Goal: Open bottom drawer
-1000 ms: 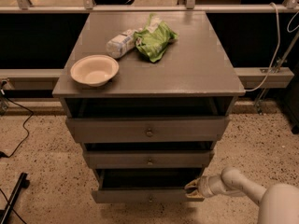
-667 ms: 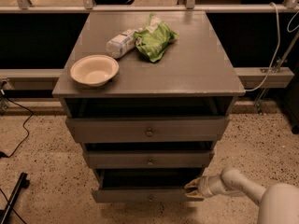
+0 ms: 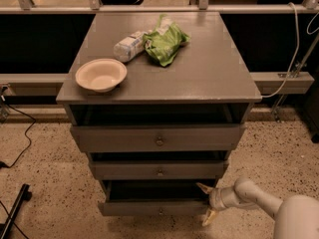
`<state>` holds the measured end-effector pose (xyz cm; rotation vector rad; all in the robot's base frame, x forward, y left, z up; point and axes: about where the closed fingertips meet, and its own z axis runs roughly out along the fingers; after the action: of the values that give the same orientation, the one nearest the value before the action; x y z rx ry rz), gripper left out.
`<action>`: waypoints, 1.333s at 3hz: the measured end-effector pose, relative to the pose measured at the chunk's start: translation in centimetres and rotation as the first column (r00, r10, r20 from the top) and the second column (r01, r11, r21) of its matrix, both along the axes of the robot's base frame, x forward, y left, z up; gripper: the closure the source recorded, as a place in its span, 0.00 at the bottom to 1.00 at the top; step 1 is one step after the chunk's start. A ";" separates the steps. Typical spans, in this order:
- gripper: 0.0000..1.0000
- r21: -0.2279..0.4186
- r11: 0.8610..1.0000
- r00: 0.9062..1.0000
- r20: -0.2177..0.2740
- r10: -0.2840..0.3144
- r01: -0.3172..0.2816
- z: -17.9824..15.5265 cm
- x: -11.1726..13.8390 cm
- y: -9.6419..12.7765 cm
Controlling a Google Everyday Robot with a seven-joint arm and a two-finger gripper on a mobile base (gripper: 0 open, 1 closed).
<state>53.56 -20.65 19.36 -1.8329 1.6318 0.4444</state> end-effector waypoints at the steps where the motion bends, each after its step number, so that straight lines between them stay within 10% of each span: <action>1: 0.00 -0.026 1.000 1.000 -0.023 0.013 -0.013 -0.9 -0.1 0.1; 4: 0.65 -0.048 0.998 0.991 -0.129 0.041 -0.047 -2.9 -2.6 -0.3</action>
Offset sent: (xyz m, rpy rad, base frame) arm -0.0109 -0.0100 -0.0256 -0.0928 0.1001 0.0345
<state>50.91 -20.95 16.49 -1.9162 1.7047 0.5542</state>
